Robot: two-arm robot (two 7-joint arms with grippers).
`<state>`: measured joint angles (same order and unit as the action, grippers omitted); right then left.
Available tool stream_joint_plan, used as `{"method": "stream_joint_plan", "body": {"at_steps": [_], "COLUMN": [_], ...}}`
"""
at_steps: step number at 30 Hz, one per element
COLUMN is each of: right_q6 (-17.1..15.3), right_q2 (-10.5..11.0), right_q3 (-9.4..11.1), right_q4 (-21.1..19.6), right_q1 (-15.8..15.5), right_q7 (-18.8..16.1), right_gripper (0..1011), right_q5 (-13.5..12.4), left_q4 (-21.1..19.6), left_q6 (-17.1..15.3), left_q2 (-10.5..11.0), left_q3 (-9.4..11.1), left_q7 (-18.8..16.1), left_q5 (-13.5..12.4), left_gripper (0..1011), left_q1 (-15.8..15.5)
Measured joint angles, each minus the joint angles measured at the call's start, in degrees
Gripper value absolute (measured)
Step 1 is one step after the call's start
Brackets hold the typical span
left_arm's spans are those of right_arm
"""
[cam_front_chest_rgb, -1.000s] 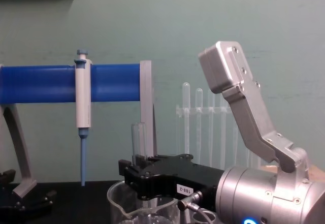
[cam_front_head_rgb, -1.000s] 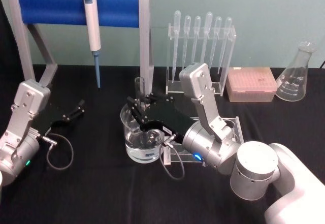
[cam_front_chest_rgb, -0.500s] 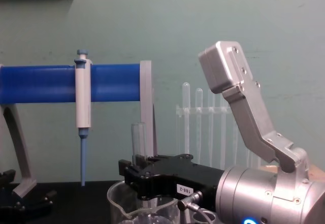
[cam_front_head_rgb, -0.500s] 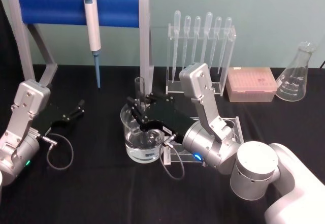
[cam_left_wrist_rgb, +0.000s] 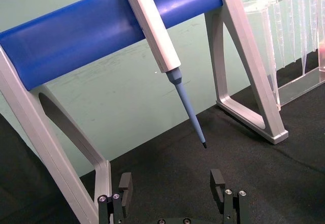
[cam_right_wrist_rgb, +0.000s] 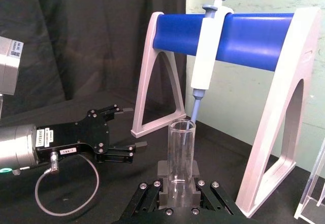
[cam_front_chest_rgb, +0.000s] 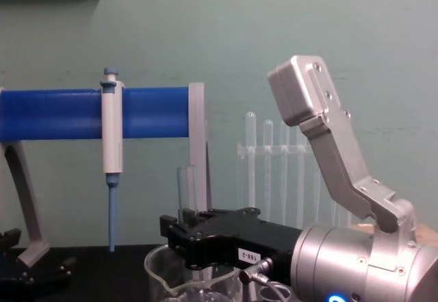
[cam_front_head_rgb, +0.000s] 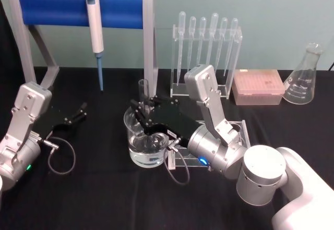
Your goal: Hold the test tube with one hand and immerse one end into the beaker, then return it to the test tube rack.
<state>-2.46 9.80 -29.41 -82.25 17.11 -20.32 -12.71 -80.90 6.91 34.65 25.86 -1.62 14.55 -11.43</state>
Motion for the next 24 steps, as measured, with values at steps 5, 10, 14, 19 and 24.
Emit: {"method": "stream_joint_plan", "body": {"at_steps": [5, 10, 14, 19, 24], "right_q6": [0.0, 0.0, 0.0, 0.0, 0.0], "right_q2": [0.0, 0.0, 0.0, 0.0, 0.0], "right_q3": [0.0, 0.0, 0.0, 0.0, 0.0], "right_q4": [0.0, 0.0, 0.0, 0.0, 0.0], "right_q1": [0.0, 0.0, 0.0, 0.0, 0.0], "right_q7": [0.0, 0.0, 0.0, 0.0, 0.0], "right_gripper": [225, 224, 225, 225, 226], "right_q5": [0.0, 0.0, 0.0, 0.0, 0.0], "left_q4": [0.0, 0.0, 0.0, 0.0, 0.0], "left_q6": [0.0, 0.0, 0.0, 0.0, 0.0], "left_q2": [0.0, 0.0, 0.0, 0.0, 0.0], "left_q3": [0.0, 0.0, 0.0, 0.0, 0.0], "left_q7": [0.0, 0.0, 0.0, 0.0, 0.0], "left_q5": [0.0, 0.0, 0.0, 0.0, 0.0], "left_gripper": [1000, 1000, 1000, 1000, 1000], "left_q1": [0.0, 0.0, 0.0, 0.0, 0.0]}}
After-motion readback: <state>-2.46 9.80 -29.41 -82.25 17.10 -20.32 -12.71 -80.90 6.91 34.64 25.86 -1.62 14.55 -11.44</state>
